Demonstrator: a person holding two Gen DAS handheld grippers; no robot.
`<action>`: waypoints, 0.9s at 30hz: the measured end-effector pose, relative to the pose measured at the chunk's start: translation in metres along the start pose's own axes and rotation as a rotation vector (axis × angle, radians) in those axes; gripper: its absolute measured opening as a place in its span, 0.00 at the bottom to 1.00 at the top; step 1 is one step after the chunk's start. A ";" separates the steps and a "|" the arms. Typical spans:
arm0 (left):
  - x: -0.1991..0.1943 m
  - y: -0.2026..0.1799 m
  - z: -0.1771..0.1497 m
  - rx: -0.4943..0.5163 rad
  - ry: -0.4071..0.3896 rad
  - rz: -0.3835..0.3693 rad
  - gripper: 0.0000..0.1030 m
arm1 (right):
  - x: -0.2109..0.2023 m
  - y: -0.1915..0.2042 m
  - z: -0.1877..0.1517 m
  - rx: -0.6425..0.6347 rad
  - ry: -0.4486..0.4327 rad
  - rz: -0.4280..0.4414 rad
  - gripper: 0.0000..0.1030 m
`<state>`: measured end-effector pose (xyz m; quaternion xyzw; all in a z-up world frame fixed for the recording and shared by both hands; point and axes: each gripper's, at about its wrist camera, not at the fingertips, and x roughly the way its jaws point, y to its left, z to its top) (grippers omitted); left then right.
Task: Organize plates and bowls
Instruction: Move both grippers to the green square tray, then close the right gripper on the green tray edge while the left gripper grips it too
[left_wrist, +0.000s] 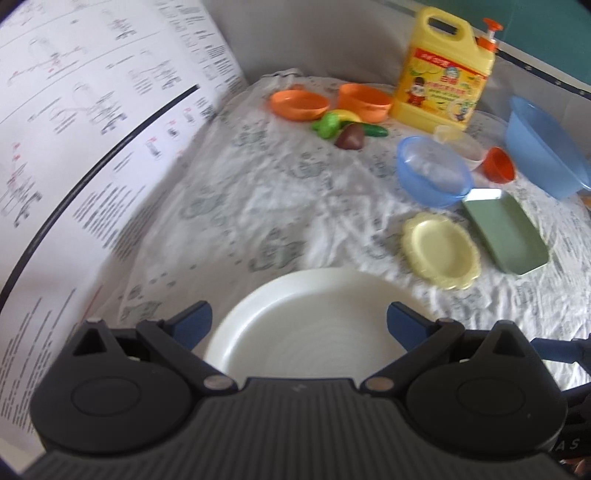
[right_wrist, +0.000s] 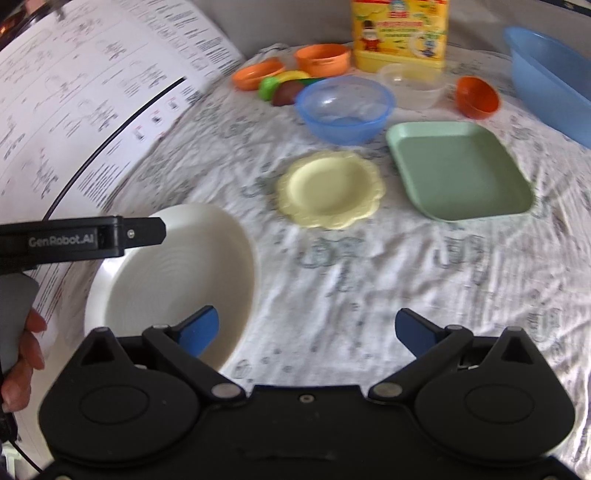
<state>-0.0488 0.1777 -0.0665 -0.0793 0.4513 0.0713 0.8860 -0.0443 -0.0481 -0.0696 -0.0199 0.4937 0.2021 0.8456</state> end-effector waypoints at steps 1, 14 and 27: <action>0.000 -0.005 0.002 0.009 -0.003 -0.005 1.00 | -0.001 -0.006 0.000 0.014 -0.004 -0.005 1.00; 0.017 -0.088 0.027 0.115 -0.016 -0.094 1.00 | -0.020 -0.110 0.016 0.225 -0.100 -0.122 1.00; 0.055 -0.163 0.046 0.216 -0.007 -0.172 1.00 | -0.002 -0.195 0.060 0.266 -0.182 -0.174 0.80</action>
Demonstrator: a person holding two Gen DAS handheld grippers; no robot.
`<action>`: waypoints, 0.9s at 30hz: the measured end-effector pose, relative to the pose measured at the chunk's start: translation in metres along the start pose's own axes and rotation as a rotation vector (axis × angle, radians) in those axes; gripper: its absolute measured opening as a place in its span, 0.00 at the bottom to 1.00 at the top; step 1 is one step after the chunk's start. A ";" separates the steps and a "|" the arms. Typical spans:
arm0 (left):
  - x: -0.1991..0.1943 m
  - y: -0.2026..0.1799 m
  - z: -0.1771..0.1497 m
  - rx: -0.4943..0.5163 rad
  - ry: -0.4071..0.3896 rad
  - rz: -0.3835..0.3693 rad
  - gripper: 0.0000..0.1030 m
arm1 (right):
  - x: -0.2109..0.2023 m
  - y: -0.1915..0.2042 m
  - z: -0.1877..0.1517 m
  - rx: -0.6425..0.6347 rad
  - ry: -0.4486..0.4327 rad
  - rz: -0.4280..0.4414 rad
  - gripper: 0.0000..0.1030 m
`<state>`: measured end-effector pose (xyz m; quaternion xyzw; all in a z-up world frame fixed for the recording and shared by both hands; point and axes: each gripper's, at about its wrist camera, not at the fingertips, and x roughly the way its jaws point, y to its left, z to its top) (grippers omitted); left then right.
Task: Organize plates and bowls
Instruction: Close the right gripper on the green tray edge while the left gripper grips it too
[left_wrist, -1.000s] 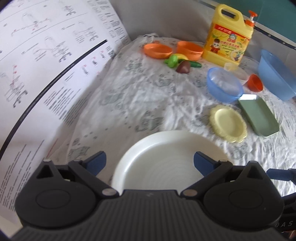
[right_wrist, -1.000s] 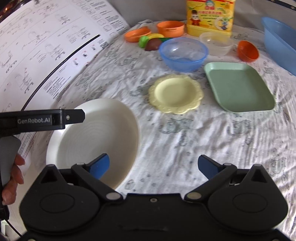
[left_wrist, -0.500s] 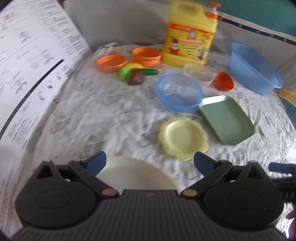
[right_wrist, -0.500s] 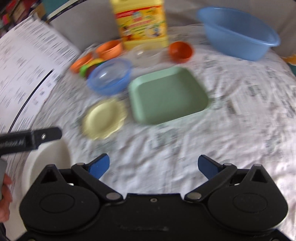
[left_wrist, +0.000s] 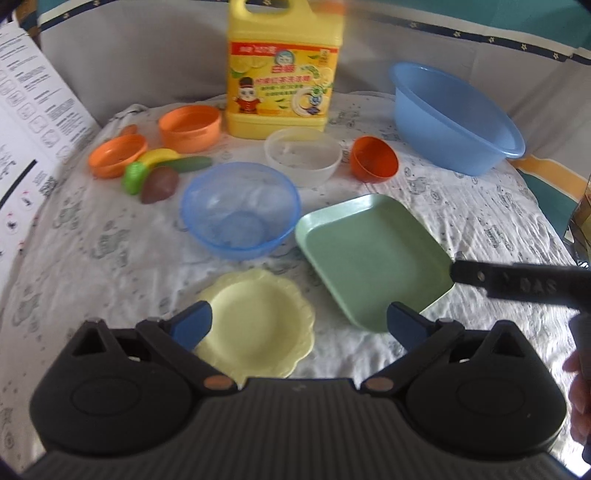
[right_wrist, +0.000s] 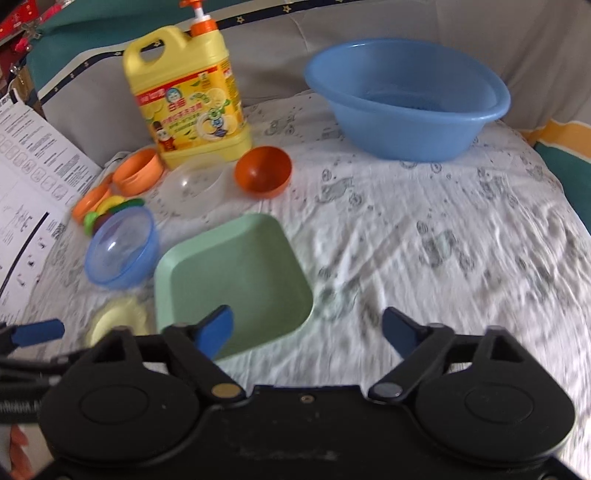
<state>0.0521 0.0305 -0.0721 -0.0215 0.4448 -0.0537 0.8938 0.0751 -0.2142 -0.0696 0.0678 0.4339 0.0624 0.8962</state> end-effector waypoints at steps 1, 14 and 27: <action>0.004 -0.002 0.001 0.002 0.004 -0.004 1.00 | 0.005 -0.002 0.004 -0.001 0.000 0.005 0.75; 0.041 -0.021 0.018 0.035 0.028 -0.032 0.92 | 0.065 0.004 0.017 -0.068 0.025 0.027 0.12; 0.077 -0.054 0.034 0.082 0.056 -0.087 0.71 | 0.037 -0.033 0.005 -0.043 0.062 0.002 0.10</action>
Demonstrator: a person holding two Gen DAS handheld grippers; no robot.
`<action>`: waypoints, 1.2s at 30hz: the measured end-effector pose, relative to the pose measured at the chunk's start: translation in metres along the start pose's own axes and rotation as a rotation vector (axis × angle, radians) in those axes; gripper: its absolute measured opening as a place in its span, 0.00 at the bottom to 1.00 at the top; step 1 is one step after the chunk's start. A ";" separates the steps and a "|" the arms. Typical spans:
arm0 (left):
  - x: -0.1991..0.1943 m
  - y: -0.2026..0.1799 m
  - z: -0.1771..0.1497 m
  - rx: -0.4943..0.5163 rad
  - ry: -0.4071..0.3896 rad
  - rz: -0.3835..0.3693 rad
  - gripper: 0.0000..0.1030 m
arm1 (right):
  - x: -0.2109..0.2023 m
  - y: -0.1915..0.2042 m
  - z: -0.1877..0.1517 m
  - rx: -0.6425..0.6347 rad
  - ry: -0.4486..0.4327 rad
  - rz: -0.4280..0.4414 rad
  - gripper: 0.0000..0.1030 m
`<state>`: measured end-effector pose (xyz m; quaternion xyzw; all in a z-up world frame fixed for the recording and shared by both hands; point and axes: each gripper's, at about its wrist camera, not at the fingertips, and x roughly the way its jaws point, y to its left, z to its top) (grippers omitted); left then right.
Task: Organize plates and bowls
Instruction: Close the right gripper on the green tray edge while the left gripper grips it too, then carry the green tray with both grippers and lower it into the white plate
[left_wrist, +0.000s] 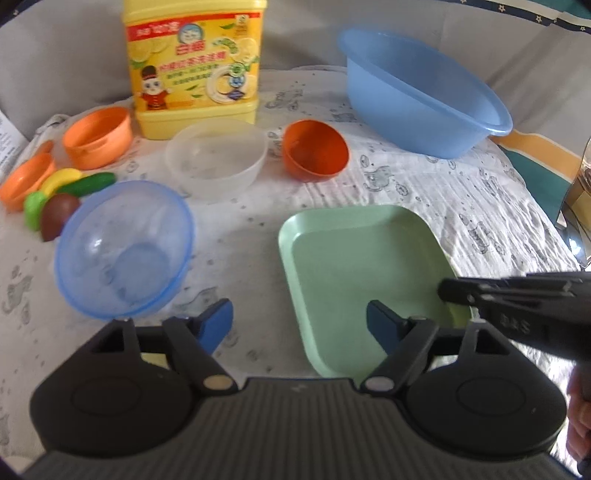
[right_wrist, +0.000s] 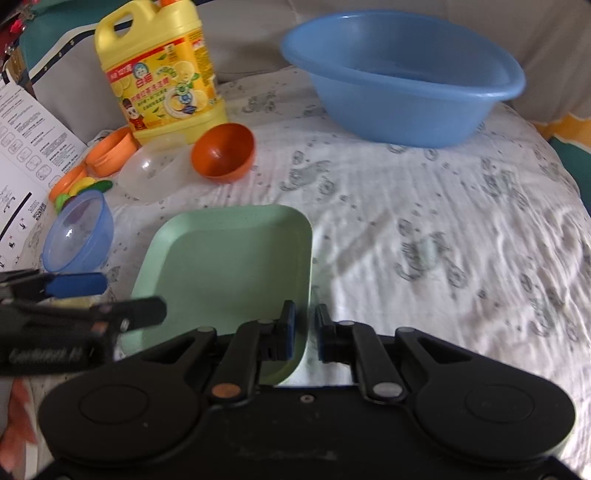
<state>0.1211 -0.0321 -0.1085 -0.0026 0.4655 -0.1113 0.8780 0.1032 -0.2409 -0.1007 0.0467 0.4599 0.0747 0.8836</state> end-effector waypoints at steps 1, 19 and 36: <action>0.004 -0.002 0.002 -0.001 0.004 -0.005 0.69 | -0.001 -0.003 0.000 0.005 0.001 0.008 0.10; 0.022 -0.019 0.005 0.066 0.007 -0.017 0.45 | 0.013 0.018 0.001 -0.014 -0.091 -0.043 0.20; -0.015 -0.022 -0.002 0.071 0.007 -0.015 0.39 | -0.027 0.020 -0.012 0.040 -0.069 -0.036 0.23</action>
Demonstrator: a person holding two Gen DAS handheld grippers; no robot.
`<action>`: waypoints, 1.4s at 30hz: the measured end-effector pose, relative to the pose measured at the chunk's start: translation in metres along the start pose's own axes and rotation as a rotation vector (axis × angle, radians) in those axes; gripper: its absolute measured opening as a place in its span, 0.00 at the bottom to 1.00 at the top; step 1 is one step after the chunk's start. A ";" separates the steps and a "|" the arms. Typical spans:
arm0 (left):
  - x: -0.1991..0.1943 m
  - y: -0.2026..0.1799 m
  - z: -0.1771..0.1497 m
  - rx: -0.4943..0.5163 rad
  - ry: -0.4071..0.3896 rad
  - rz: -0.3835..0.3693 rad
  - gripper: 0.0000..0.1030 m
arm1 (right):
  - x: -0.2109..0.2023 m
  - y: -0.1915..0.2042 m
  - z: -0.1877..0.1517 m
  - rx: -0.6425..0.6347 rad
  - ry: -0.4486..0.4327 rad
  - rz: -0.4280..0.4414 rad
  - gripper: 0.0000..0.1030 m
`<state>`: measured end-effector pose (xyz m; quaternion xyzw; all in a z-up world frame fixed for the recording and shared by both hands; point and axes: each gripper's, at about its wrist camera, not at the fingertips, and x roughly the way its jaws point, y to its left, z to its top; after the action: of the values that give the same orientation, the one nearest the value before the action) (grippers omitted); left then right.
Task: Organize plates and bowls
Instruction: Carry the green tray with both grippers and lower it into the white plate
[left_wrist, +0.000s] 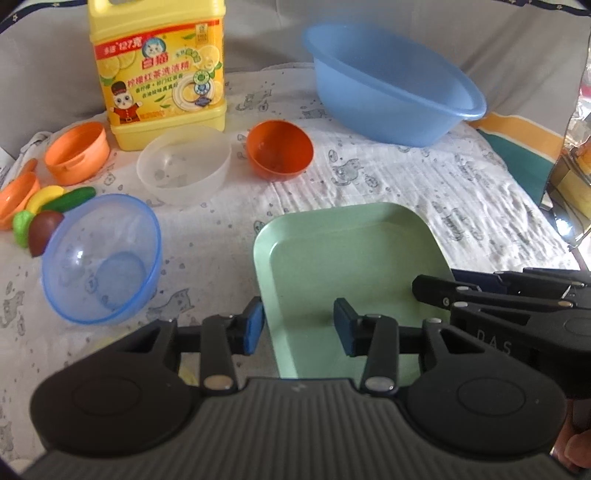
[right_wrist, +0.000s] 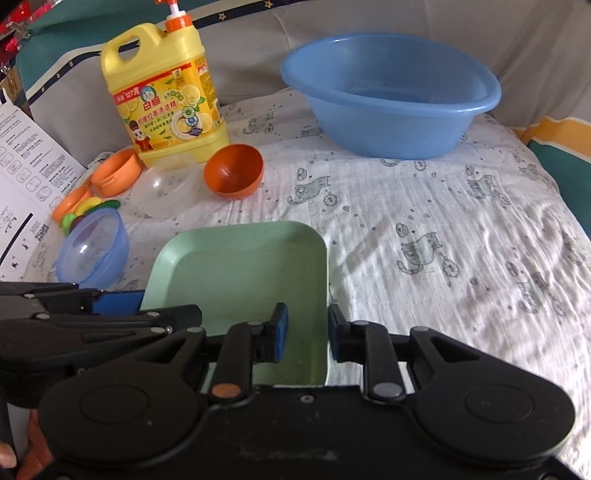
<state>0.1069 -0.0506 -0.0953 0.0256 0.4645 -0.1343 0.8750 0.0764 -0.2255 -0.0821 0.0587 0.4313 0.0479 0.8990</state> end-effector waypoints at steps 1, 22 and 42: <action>-0.004 0.000 0.000 0.000 0.000 0.002 0.39 | -0.004 0.001 -0.001 0.000 0.006 0.001 0.23; -0.122 0.048 -0.035 -0.097 -0.091 0.075 0.39 | -0.093 0.090 -0.014 -0.109 0.002 0.092 0.23; -0.194 0.165 -0.132 -0.285 -0.088 0.195 0.39 | -0.102 0.230 -0.058 -0.267 0.146 0.284 0.23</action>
<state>-0.0603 0.1715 -0.0239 -0.0597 0.4355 0.0172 0.8980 -0.0405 -0.0083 -0.0055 -0.0044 0.4725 0.2352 0.8494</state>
